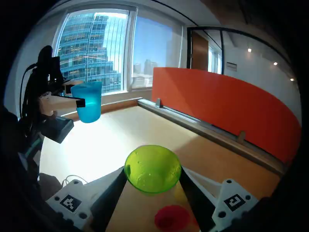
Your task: Pour water
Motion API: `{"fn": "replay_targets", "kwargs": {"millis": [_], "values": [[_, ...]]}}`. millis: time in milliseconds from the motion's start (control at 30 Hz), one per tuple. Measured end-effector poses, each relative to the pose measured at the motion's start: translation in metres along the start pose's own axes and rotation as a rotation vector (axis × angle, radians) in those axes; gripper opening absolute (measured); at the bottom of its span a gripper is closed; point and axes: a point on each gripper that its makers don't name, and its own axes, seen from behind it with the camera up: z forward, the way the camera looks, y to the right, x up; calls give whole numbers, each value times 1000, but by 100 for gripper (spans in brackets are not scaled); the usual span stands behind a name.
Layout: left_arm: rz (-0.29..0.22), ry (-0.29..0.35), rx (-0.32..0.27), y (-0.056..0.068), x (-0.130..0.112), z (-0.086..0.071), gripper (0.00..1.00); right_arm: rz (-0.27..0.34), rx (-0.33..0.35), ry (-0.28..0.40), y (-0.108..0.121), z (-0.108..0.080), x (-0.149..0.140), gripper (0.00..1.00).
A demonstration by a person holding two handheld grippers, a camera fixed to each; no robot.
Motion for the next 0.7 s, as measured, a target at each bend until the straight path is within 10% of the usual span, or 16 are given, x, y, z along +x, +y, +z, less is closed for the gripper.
{"fn": "replay_targets", "kwargs": {"millis": [700], "values": [[-6,4,-30,15,8,7,84,-23,-24,194,-20,-33,44,93]]}}
